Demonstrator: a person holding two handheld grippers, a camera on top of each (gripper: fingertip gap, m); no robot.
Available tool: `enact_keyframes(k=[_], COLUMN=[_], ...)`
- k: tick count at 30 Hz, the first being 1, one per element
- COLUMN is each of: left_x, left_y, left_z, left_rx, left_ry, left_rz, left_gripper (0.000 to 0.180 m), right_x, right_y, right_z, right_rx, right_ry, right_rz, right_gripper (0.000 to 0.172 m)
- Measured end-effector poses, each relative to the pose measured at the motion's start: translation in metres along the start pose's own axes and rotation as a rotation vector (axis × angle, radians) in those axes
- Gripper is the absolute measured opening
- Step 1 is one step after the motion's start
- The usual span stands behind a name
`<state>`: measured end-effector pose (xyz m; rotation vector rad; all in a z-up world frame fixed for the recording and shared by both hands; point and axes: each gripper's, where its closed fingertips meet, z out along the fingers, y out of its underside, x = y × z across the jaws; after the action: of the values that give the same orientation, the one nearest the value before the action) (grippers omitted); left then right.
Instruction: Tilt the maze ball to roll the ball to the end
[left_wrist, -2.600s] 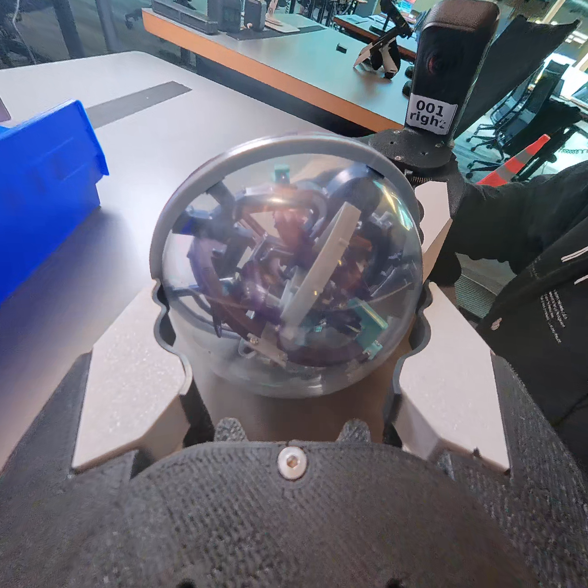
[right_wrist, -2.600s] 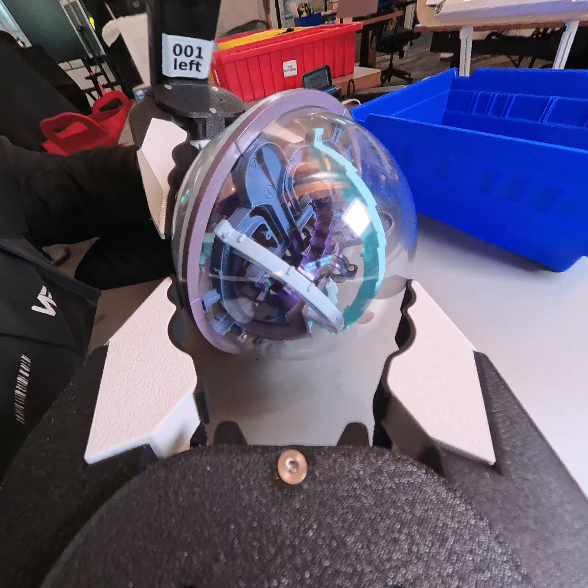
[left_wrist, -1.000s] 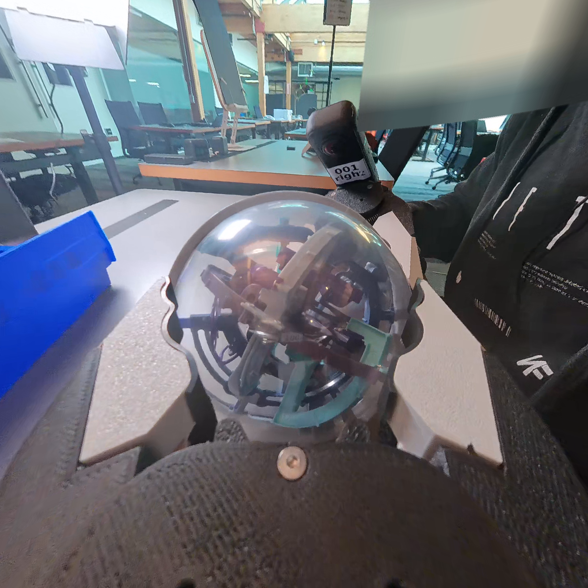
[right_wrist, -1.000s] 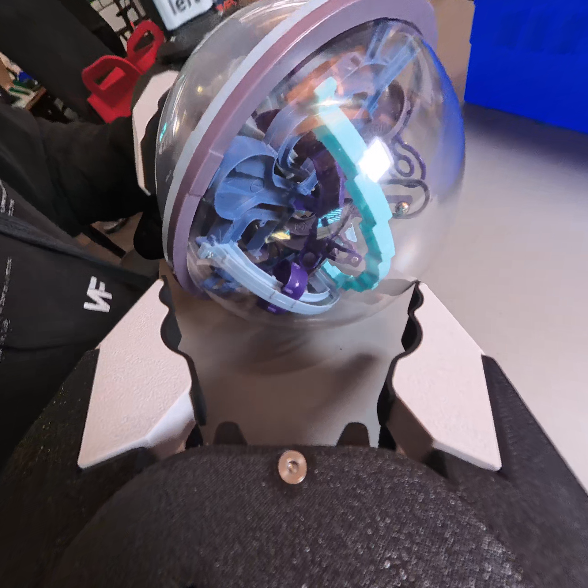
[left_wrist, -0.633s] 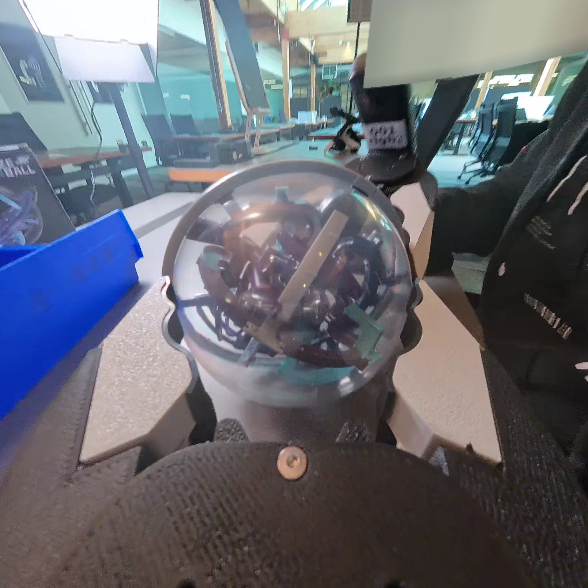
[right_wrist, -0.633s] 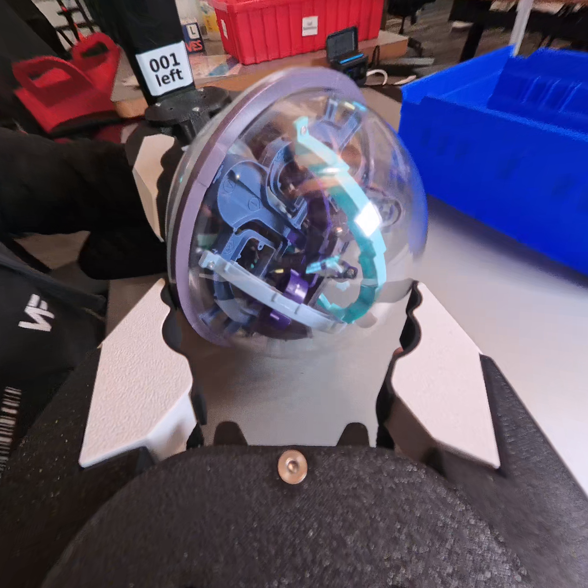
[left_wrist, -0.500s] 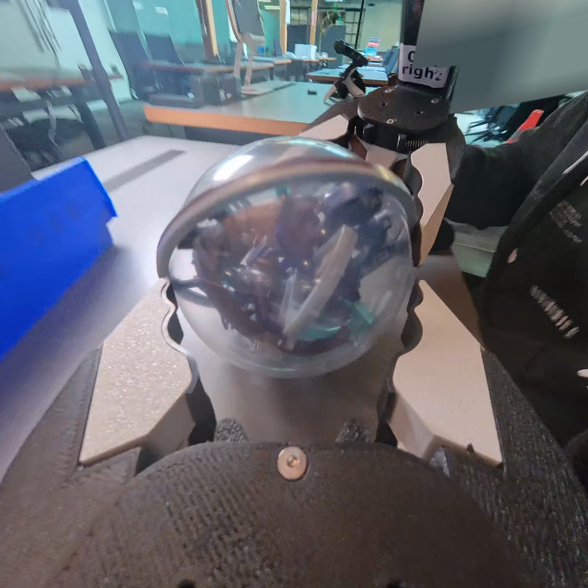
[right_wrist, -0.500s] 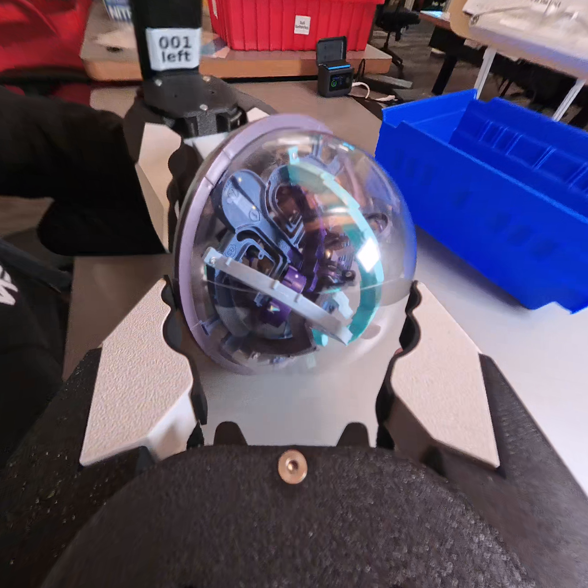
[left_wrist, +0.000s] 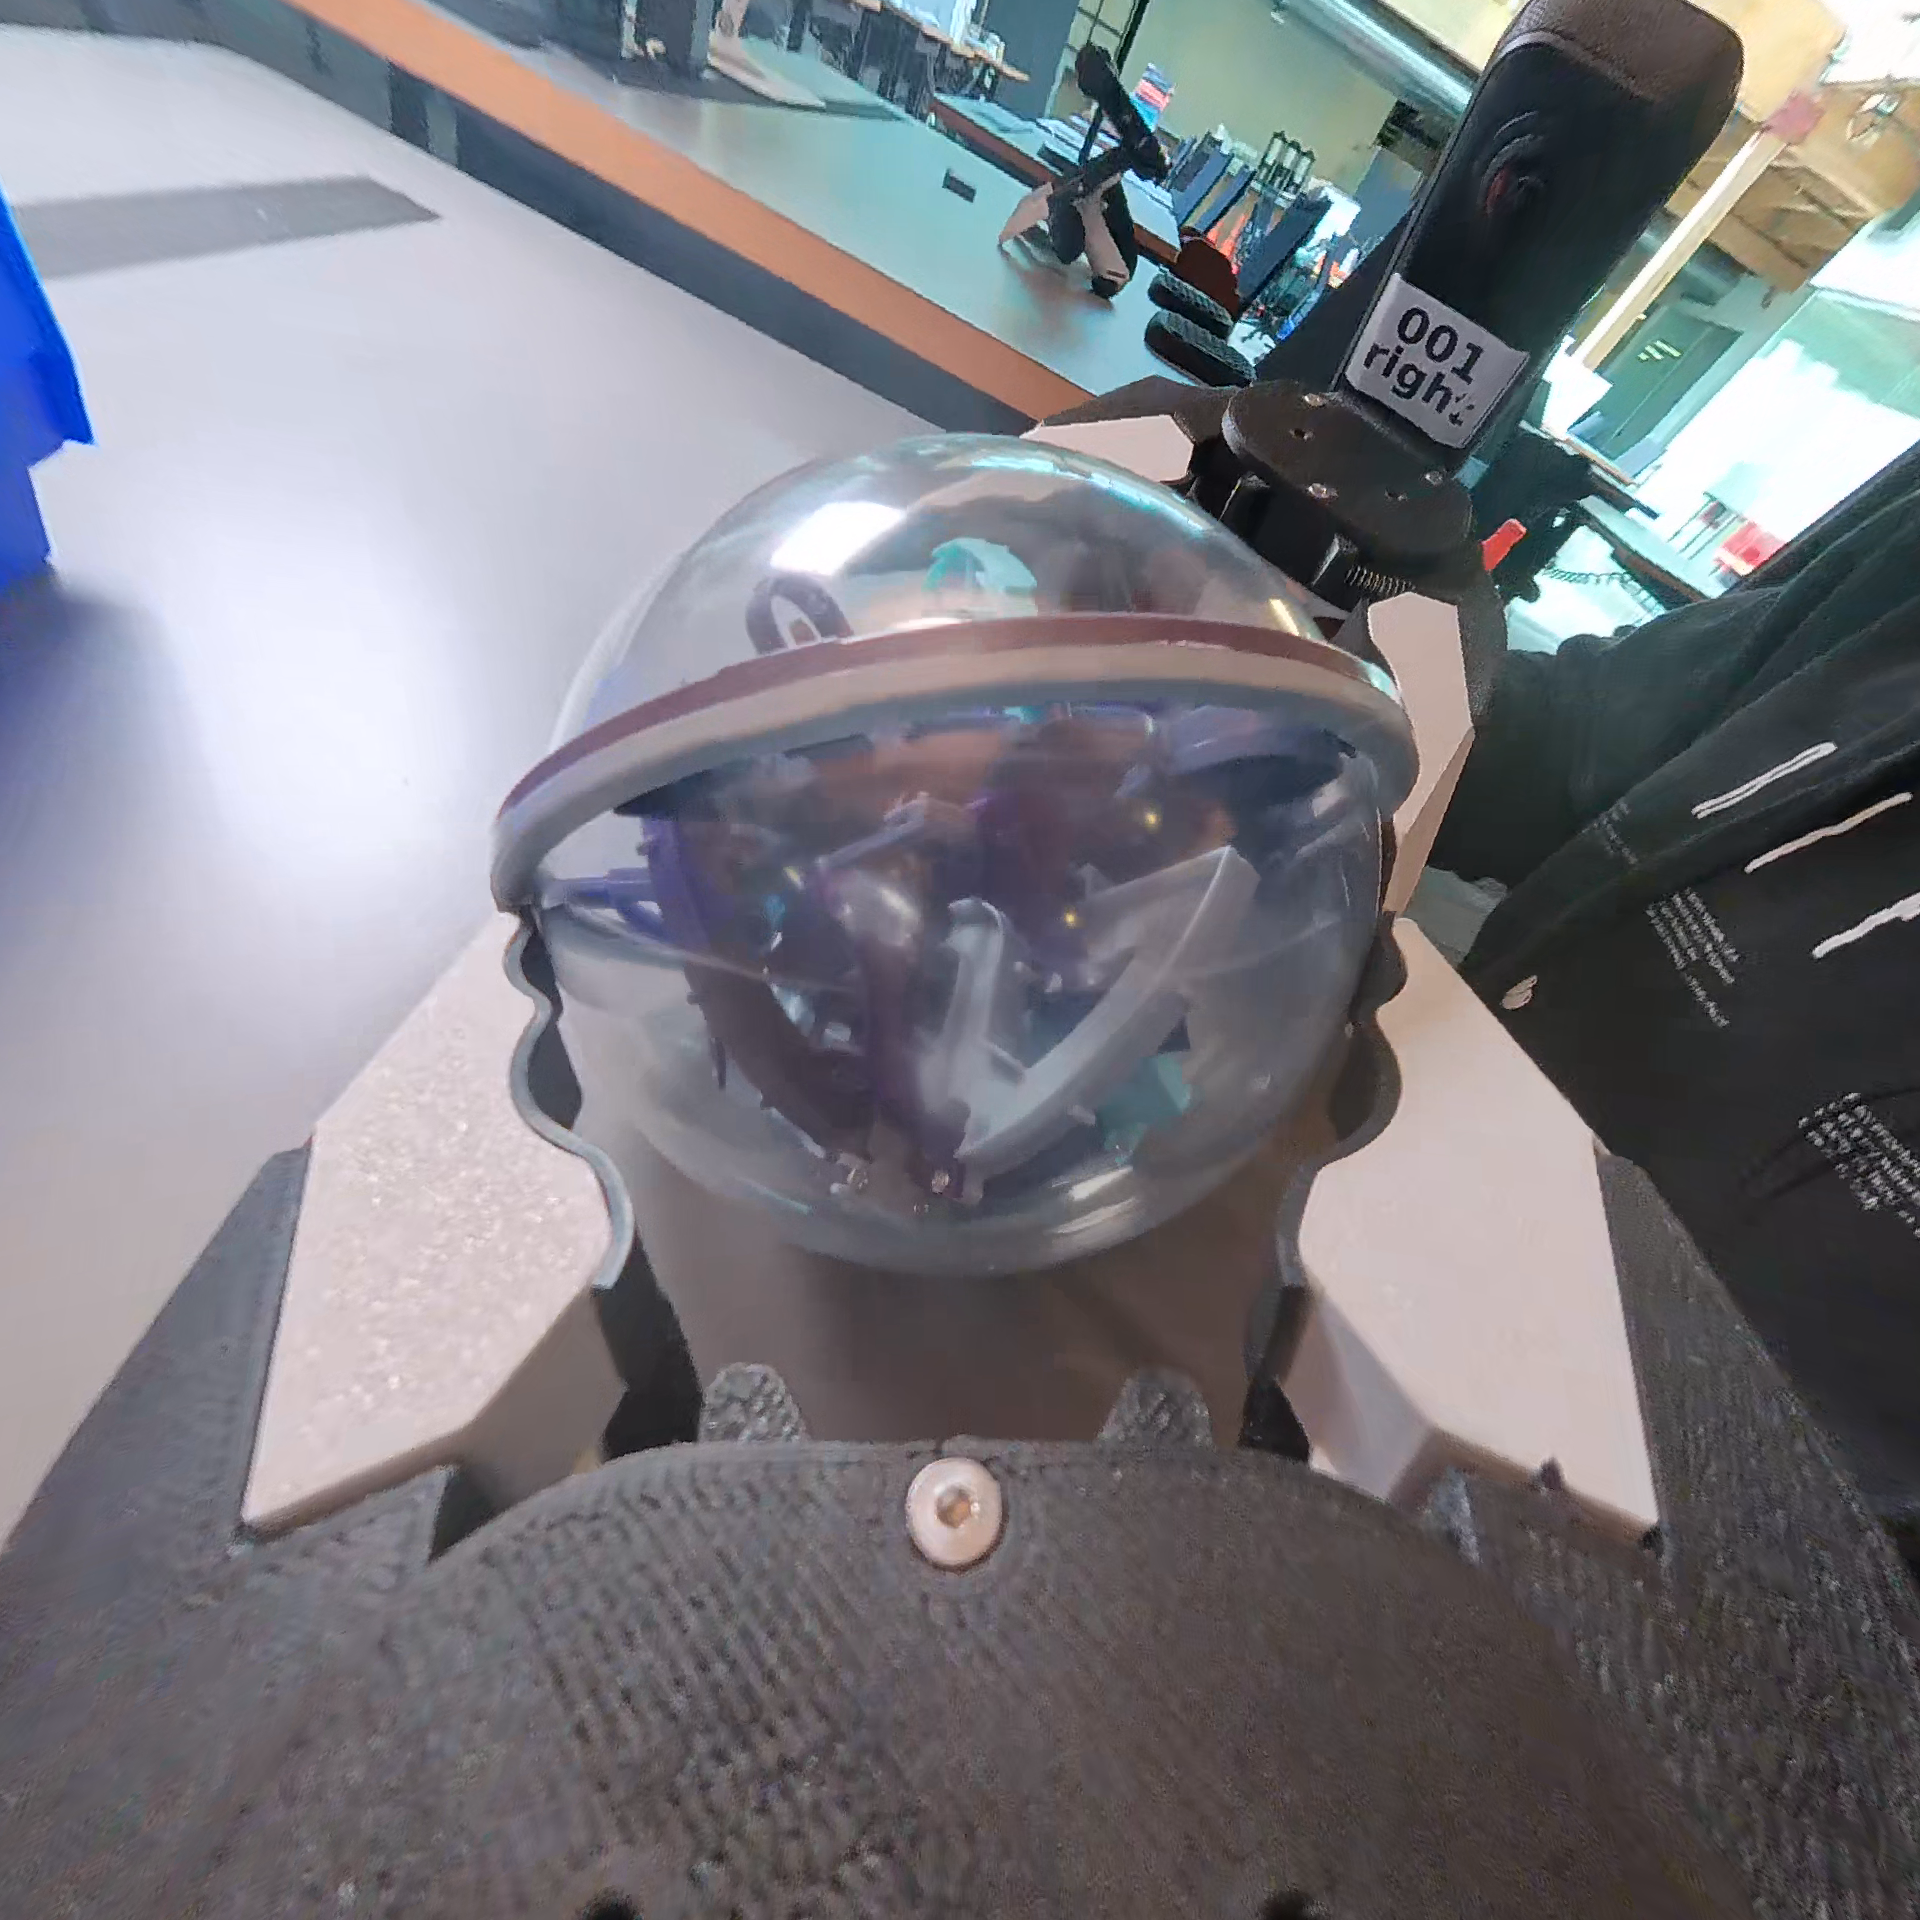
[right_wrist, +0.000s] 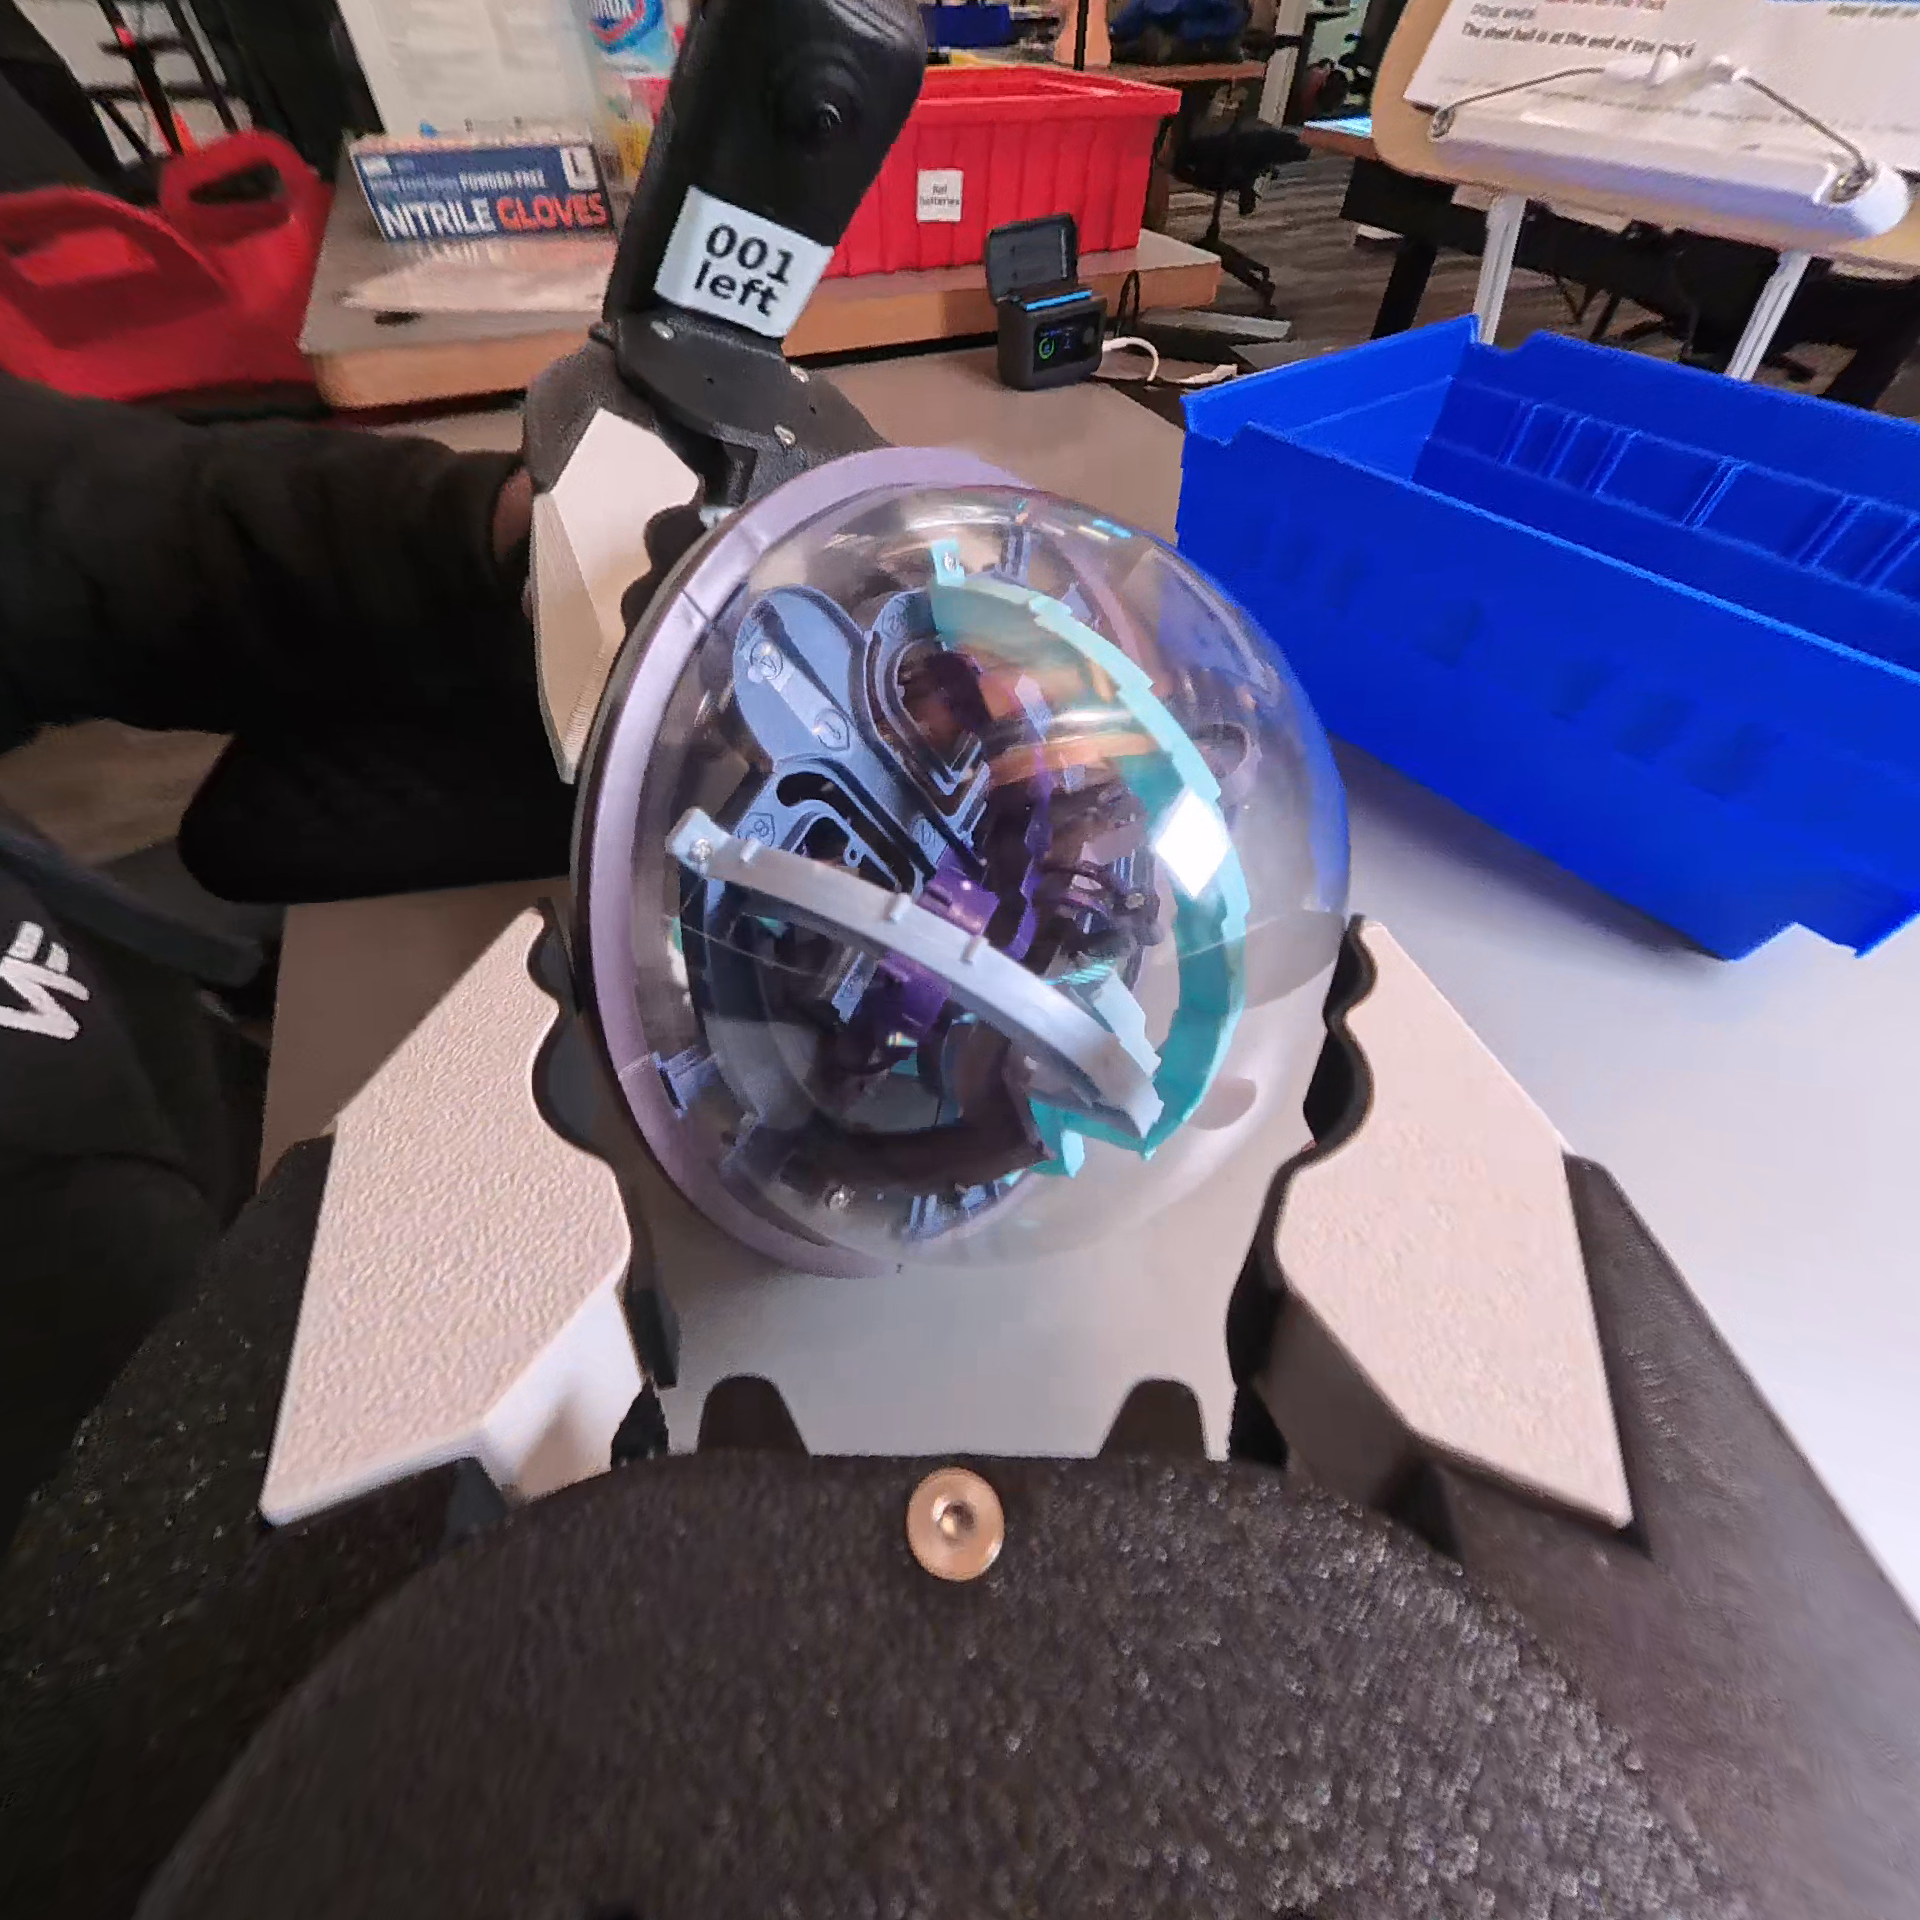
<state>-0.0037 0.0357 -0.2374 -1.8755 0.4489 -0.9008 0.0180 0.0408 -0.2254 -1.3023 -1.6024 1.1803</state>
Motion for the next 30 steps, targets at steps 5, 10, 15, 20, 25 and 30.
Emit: enact_keyframes(k=[5,10,15,20,25,30], left_x=[-0.002,-0.002,0.002,-0.004,-0.014,-0.005], left_y=[-0.002,-0.001,0.001,-0.013,-0.022,-0.018], left_z=[0.006,0.010,0.018,0.017,0.022,0.036], left_rx=[-0.018,-0.024,-0.029,0.044,0.036,0.025], left_ry=[0.002,-0.003,0.002,0.021,0.040,0.116], left_rz=[-0.006,0.065,0.169,0.167,0.163,0.136], left_gripper=[0.146,0.146,0.157,0.147,0.148,0.150], right_x=[0.006,0.011,0.020,0.029,0.034,0.032], right_y=[0.001,0.003,0.005,0.010,0.010,0.007], right_z=[-0.005,-0.010,-0.017,-0.025,-0.029,-0.029], right_rx=[0.025,0.039,0.070,0.082,0.097,0.112], right_ry=[-0.012,-0.030,-0.065,-0.108,-0.181,-0.267], right_rz=[0.012,0.005,0.000,-0.015,0.024,0.068], right_gripper=[0.139,0.139,0.139,0.139,0.138,0.137])
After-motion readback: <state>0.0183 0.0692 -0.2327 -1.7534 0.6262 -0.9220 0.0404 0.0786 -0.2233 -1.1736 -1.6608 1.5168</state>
